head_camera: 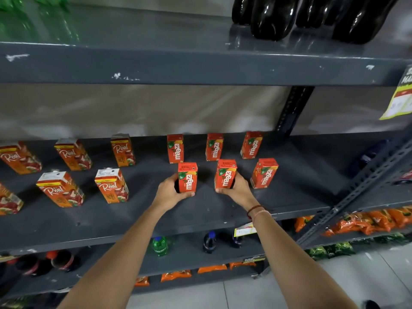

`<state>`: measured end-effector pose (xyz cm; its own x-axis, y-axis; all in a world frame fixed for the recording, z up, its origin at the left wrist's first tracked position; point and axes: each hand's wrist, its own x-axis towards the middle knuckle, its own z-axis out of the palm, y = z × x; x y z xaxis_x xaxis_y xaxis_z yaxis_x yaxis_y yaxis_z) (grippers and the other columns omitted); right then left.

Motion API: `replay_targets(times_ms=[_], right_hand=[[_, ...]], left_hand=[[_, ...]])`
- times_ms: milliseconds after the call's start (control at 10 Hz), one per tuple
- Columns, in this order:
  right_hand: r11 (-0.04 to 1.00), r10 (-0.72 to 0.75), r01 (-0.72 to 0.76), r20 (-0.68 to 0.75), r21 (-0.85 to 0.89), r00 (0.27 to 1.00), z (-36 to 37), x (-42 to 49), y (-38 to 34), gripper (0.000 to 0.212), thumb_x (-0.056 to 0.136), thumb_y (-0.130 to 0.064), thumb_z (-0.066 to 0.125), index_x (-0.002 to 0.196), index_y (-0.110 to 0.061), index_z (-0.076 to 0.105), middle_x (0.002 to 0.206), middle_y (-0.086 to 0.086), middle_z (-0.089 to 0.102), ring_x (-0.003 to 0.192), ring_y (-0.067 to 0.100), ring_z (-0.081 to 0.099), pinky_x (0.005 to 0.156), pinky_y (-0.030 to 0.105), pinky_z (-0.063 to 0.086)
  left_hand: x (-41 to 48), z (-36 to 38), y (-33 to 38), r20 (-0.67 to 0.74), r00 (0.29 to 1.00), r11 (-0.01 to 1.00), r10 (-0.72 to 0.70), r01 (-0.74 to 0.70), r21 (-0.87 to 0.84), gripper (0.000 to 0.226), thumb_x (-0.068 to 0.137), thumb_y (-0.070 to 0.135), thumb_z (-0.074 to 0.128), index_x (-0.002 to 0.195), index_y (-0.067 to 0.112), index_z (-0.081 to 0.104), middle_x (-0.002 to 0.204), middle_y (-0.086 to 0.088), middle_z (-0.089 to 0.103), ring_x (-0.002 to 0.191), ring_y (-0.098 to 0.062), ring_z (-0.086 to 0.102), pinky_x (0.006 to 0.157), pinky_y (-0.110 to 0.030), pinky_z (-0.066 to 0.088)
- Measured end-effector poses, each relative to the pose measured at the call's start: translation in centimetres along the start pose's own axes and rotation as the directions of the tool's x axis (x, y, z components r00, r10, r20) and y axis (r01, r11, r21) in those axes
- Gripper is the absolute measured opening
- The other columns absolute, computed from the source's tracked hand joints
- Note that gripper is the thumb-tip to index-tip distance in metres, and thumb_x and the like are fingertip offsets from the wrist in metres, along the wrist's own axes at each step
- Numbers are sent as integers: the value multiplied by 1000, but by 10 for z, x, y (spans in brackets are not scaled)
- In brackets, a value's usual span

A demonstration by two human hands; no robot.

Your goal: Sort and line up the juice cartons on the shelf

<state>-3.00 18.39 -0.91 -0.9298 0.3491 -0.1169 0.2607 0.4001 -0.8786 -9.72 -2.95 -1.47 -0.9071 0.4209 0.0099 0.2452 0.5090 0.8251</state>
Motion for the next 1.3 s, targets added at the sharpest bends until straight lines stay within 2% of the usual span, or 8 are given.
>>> replay_targets(times_ms=[100, 400, 700, 900, 1000, 1100, 1200, 1300], right_hand=[[1000, -8, 9, 40, -13, 999, -1, 2, -5, 63, 68, -9, 80, 122, -10, 49, 122, 10, 62, 112, 24, 58, 98, 34, 43], [999, -14, 18, 116, -32, 993, 2, 3, -12, 63, 68, -12, 80, 122, -11, 48, 124, 9, 60, 114, 23, 57, 92, 28, 41], [999, 10, -2, 170, -48, 985, -1, 3, -10, 64, 69, -14, 80, 123, -13, 47, 125, 9, 60, 115, 24, 57, 99, 37, 43], [999, -20, 25, 154, -32, 988, -2, -2, -12, 67, 67, -12, 81, 123, -14, 46, 125, 8, 59, 111, 20, 56, 98, 34, 43], [999, -54, 54, 77, -3, 996, 2, -12, -9, 68, 64, -11, 83, 121, -12, 47, 122, 8, 60, 103, 12, 55, 93, 28, 43], [996, -61, 57, -61, -63, 996, 9, -23, -4, 65, 64, -16, 84, 119, -8, 51, 119, 10, 61, 107, 18, 57, 93, 30, 45], [990, -64, 27, -276, -135, 959, 28, -43, 1, 50, 72, -14, 76, 116, -4, 54, 119, 16, 57, 115, 28, 49, 99, 34, 38], [977, -20, -56, -352, -206, 936, 46, -63, -4, 42, 79, -15, 68, 116, 1, 54, 121, 21, 53, 119, 34, 42, 100, 35, 34]], left_hand=[[0, -10, 1, 60, 998, 1000, -21, 22, -13, 56, 66, 23, 82, 115, 15, 57, 108, -3, 67, 89, -8, 58, 71, -8, 38], [1, -25, -1, 83, 994, 998, -65, 65, 10, 54, 64, 22, 83, 112, 14, 58, 110, -6, 67, 85, -7, 58, 68, -7, 37], [0, -26, 0, 94, 993, 997, -77, 77, 0, 56, 64, 22, 83, 113, 13, 58, 112, -7, 67, 88, -10, 58, 83, -24, 42], [-6, -23, 0, 45, 997, 998, -68, 68, -1, 61, 62, 23, 84, 116, 13, 56, 113, -7, 66, 99, -17, 60, 85, -26, 42], [-13, -20, -1, -50, 998, 999, -39, 40, 14, 64, 62, 25, 84, 117, 12, 55, 115, -7, 65, 104, -20, 59, 87, -27, 40], [-24, -16, -2, -135, 991, 1000, -12, 14, 14, 64, 63, 24, 84, 118, 10, 55, 113, -6, 65, 99, -12, 56, 86, -24, 39], [-36, -10, -11, -204, 979, 999, 5, 2, 35, 59, 66, 25, 81, 116, 8, 56, 110, -8, 66, 99, -17, 57, 85, -28, 43], [-46, -1, -16, -269, 963, 992, 10, 25, 124, 59, 73, 27, 75, 122, 4, 52, 119, -17, 60, 113, -32, 51, 95, -40, 40]])
